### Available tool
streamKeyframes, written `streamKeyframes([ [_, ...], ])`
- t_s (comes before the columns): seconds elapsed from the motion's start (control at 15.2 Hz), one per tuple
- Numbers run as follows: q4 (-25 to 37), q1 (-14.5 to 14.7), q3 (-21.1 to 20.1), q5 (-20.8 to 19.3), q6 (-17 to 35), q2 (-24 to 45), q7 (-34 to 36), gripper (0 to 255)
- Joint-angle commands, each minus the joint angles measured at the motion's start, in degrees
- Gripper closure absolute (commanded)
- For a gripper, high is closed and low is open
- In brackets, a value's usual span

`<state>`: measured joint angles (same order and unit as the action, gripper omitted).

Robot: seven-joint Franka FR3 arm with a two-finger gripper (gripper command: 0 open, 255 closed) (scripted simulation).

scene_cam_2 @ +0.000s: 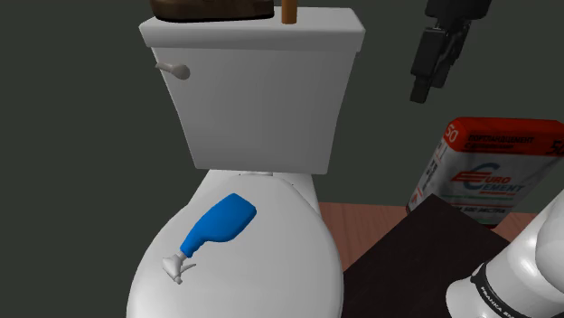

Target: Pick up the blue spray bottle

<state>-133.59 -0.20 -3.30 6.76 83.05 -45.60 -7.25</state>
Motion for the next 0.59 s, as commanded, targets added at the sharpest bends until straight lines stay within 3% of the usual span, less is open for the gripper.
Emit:
streamKeyframes([
  [0.0, 0.0, 0.0, 0.0, 0.0, 0.0, 0.0, 0.0, 0],
  [0.53, 0.2, 4.6, -2.3, -0.6, 14.0, 13.5, -9.5, 0],
])
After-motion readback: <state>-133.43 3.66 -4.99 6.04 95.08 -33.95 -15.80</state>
